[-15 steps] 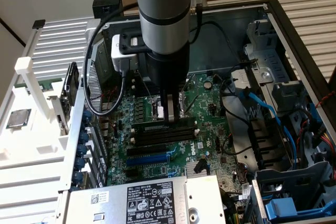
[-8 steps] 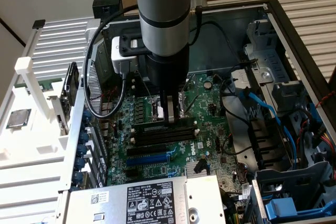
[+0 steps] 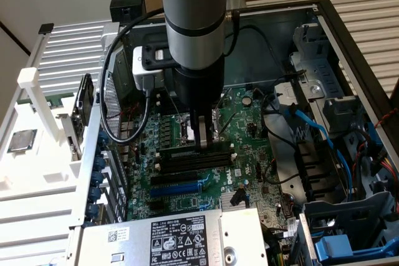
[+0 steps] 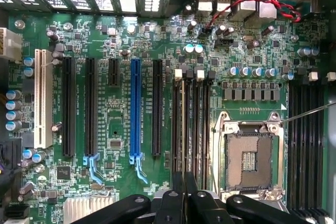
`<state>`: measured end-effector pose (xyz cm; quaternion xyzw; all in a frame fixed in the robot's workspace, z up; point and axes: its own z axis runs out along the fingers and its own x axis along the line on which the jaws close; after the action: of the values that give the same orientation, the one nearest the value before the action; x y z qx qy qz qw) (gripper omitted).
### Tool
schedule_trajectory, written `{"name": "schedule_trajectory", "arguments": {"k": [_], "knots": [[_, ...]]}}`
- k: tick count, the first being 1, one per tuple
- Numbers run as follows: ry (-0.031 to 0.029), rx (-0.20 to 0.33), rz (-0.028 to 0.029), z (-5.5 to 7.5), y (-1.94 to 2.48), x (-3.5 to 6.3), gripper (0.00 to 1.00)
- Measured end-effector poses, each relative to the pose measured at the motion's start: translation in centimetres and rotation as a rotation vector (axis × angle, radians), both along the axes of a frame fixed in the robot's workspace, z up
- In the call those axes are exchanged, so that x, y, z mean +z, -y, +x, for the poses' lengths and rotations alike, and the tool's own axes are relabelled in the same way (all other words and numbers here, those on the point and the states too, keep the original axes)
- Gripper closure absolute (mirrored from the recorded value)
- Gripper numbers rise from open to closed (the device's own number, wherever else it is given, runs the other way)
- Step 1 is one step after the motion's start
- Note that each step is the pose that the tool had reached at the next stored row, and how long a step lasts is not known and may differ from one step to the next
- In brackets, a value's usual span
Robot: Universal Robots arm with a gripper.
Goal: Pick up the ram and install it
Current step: 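Insert the ram into the slot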
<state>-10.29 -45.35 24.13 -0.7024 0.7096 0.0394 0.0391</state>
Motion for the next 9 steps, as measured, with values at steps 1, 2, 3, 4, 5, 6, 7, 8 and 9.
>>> {"name": "schedule_trajectory", "arguments": {"k": [1,2,3,4,5,6,7,8,9], "knots": [[0.0,0.0,-0.0001,0.0,0.0,-0.04,0.88],[-0.0001,0.0,-0.0002,0.0,0.0,-0.07,0.88],[-0.0002,0.0,-0.0003,-0.01,0.01,-0.08,0.88],[-0.0001,0.0,-0.0003,-0.03,0.01,-0.1,0.88],[-0.0001,0.0,-0.0001,-0.05,0.0,-0.11,0.88],[0.0,0.0,-0.0001,-0.07,0.0,-0.12,0.88],[-0.0001,0.0,-0.0003,-0.08,0.0,-0.13,0.88],[0.0,0.001,-0.0003,-0.08,0.0,-0.13,0.88],[0.0,0.001,-0.0006,-0.08,-0.01,-0.13,0.88]]}}
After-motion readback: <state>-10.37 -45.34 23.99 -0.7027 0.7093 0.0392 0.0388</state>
